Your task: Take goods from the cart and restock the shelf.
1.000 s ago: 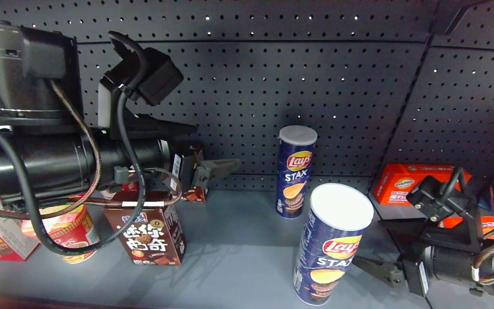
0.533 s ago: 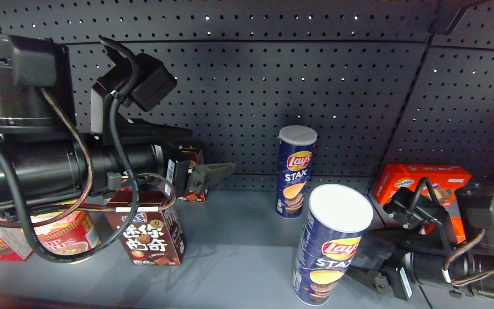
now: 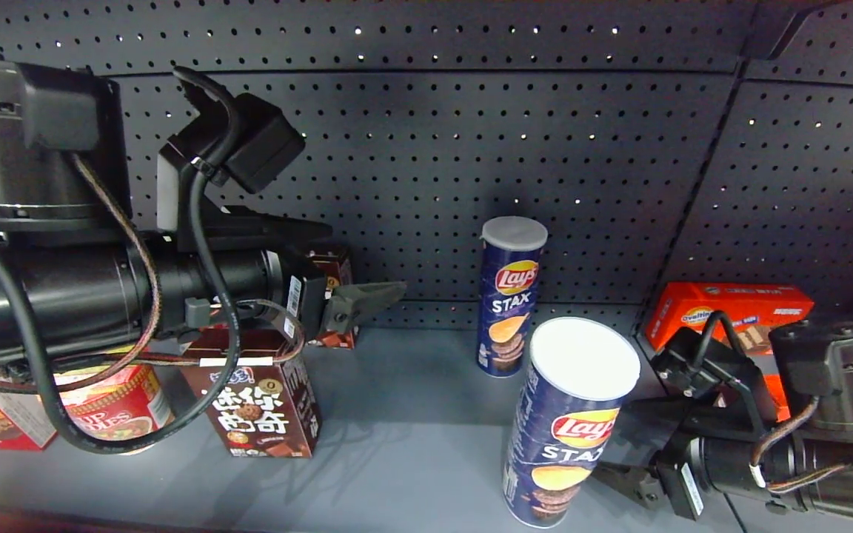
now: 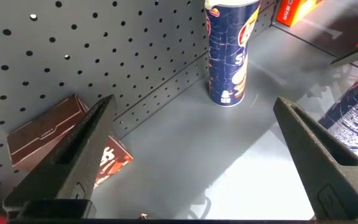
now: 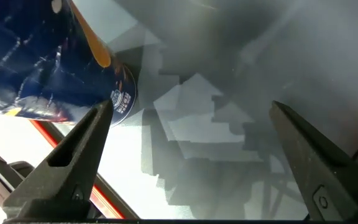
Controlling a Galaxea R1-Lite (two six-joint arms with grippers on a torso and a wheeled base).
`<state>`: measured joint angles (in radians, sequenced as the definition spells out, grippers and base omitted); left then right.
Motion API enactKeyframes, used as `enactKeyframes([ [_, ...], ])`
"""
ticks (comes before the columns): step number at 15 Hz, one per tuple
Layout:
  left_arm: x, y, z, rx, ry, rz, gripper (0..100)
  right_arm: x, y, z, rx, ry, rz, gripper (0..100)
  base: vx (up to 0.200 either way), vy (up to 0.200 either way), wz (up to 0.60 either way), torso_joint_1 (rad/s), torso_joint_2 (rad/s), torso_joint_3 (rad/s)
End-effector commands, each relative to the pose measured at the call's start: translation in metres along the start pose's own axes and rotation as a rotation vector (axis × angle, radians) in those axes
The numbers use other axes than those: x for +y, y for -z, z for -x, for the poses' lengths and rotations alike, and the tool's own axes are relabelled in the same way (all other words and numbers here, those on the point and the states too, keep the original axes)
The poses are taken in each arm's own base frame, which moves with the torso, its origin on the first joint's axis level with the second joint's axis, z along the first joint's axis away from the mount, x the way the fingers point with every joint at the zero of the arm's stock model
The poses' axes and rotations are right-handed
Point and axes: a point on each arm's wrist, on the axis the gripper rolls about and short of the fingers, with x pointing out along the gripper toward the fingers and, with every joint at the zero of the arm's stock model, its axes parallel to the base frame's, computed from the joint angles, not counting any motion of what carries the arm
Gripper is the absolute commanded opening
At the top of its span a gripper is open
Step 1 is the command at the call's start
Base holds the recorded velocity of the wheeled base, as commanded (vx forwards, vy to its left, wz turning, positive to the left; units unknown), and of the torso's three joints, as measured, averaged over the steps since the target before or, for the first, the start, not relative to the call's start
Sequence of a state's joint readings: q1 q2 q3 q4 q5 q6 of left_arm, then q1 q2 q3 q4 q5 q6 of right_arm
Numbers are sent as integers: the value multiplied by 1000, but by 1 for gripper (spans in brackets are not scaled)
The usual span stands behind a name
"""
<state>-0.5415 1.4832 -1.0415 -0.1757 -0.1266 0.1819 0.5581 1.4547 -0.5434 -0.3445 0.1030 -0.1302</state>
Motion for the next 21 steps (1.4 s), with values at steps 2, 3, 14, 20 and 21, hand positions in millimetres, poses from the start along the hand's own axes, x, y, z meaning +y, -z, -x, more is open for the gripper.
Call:
enactKeyframes([
  [2, 0, 2, -1, 7, 2, 0, 100, 1, 0, -3, 0, -7, 4, 100, 0, 0, 0, 0, 0, 0],
  [3, 0, 3, -1, 11, 3, 1, 100, 2, 0, -5, 8, -9, 4, 100, 0, 0, 0, 0, 0, 0],
  [14, 4, 5, -2, 16, -8, 2, 100, 5, 0, -14, 13, -28, 15, 100, 0, 0, 0, 0, 0, 0],
  [20, 4, 5, -3, 17, -8, 3, 100, 7, -1, -17, 14, -33, 18, 100, 0, 0, 0, 0, 0, 0],
  [21, 4, 5, -3, 17, -8, 3, 100, 7, -1, -17, 14, -36, 19, 100, 0, 0, 0, 0, 0, 0],
])
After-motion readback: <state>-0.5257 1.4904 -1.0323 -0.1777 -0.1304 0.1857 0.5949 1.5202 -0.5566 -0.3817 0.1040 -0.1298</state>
